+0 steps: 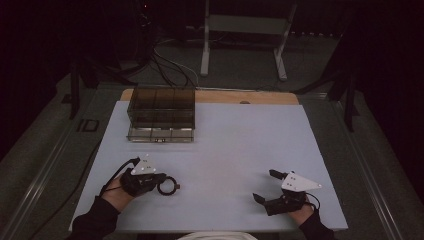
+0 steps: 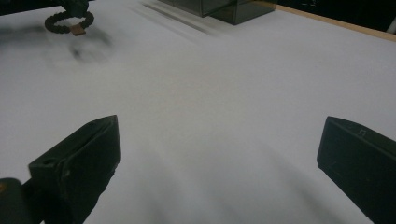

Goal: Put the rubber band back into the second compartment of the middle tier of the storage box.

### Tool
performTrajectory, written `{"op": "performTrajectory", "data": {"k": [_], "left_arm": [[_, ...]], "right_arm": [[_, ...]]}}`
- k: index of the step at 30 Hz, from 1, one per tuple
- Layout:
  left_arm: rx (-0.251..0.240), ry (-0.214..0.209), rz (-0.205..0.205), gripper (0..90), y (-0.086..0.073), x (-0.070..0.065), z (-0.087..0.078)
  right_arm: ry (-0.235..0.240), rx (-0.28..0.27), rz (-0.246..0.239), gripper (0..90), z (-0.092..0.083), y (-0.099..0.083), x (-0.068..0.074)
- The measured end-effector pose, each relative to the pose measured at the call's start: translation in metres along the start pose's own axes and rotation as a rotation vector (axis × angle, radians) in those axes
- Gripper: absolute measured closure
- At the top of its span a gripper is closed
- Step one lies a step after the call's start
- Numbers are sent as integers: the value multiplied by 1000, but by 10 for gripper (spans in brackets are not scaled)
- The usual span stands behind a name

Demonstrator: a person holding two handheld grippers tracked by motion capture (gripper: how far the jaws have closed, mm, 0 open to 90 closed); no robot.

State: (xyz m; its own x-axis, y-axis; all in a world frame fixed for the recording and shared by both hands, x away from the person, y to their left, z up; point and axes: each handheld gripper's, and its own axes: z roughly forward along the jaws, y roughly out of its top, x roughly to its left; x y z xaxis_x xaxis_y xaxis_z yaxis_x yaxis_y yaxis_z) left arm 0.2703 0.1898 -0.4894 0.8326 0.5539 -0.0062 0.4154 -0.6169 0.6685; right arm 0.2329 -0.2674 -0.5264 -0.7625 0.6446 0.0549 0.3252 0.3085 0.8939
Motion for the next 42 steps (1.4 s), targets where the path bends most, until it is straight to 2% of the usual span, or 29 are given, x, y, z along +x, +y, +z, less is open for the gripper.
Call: {"op": "performTrajectory", "data": {"k": [14,16,20,29,31,42], "left_arm": [[-25,14,15,882,16,9,-9],[-35,6,7,882,19,10,-12],[-35,22,23,882,23,12,-15],[-50,26,19,882,32,20,-20],[-44,37,30,882,35,21,-21],[-62,51,22,882,45,31,-26]], "right_arm": [[1,3,0,0,0,0,0],[1,3,0,0,0,0,0],[2,6,-1,0,0,0,0],[2,5,-2,0,1,0,0],[2,5,-1,0,1,0,0],[3,6,-3,0,1,0,0]]}}
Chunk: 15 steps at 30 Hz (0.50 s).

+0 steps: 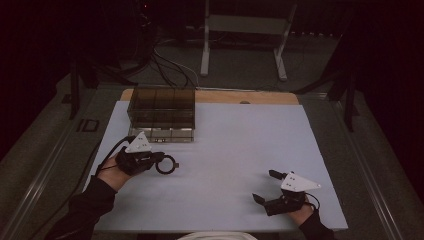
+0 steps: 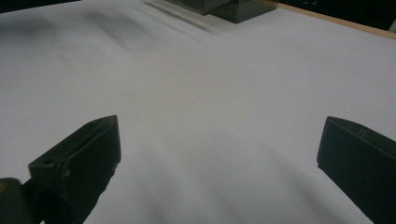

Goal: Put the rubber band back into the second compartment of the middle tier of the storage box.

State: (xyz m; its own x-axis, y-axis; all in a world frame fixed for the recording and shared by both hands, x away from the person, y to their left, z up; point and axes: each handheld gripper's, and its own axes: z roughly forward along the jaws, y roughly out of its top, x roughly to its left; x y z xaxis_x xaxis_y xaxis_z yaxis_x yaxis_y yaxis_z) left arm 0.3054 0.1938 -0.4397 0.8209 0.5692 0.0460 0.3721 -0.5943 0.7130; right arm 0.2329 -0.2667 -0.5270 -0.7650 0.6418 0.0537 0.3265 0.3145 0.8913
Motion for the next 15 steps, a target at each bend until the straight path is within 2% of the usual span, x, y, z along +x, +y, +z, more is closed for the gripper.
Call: {"op": "performTrajectory", "data": {"k": [15], "left_arm": [[-25,27,-10,882,10,14,-7]], "right_arm": [[1,1,2,0,0,0,0]]}}
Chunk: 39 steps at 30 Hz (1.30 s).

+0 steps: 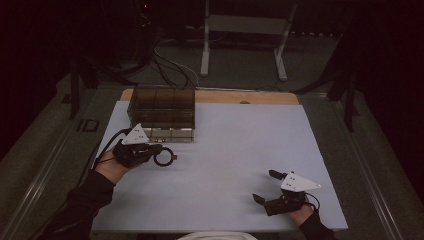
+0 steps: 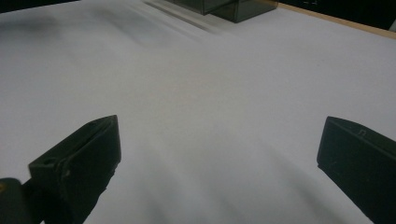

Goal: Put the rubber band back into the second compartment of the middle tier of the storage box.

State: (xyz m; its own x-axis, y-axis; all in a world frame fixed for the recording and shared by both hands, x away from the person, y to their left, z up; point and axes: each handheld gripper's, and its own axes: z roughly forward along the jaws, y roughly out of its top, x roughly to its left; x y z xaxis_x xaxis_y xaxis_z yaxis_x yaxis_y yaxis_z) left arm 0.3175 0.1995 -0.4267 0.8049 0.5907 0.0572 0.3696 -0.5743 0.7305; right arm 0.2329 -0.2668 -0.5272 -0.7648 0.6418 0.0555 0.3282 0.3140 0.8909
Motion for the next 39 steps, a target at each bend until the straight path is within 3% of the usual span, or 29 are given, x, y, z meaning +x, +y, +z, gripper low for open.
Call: {"op": "performTrajectory", "data": {"k": [8,14,26,39], "left_arm": [[-21,27,-9,882,7,10,-3],[-29,22,-18,881,11,13,-1],[-48,67,-27,881,23,29,1],[-80,76,-73,880,29,45,7]], "right_arm": [[0,-1,-2,0,0,0,0],[0,-1,-7,0,0,0,0],[1,1,-4,0,0,0,0],[1,0,-4,0,-1,0,0]]}}
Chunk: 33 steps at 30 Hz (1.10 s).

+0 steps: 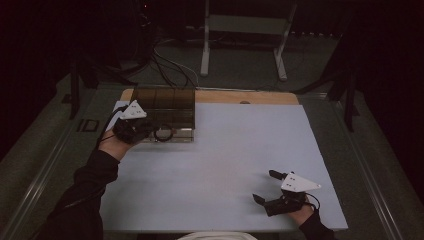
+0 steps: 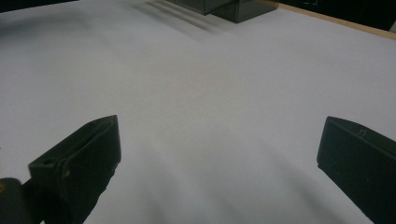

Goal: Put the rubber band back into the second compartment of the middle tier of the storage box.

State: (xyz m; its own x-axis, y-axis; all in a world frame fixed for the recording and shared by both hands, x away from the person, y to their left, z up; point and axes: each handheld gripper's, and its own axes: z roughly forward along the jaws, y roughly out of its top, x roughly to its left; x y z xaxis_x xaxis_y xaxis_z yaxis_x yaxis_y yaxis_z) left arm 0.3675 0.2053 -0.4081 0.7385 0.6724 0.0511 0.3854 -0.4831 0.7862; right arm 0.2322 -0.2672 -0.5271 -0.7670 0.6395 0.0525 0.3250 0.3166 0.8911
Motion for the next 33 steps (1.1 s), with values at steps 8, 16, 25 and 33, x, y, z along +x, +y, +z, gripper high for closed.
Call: {"op": "performTrajectory", "data": {"k": [8,16,25,33], "left_arm": [[2,20,-22,880,-4,9,9],[14,39,-47,880,-10,20,22],[10,65,-89,881,-19,30,36],[15,77,-129,880,-30,37,45]], "right_arm": [[1,2,-2,0,1,0,0],[4,2,-5,0,1,0,0],[6,4,-9,0,1,0,0],[9,9,-10,0,2,-1,1]]}}
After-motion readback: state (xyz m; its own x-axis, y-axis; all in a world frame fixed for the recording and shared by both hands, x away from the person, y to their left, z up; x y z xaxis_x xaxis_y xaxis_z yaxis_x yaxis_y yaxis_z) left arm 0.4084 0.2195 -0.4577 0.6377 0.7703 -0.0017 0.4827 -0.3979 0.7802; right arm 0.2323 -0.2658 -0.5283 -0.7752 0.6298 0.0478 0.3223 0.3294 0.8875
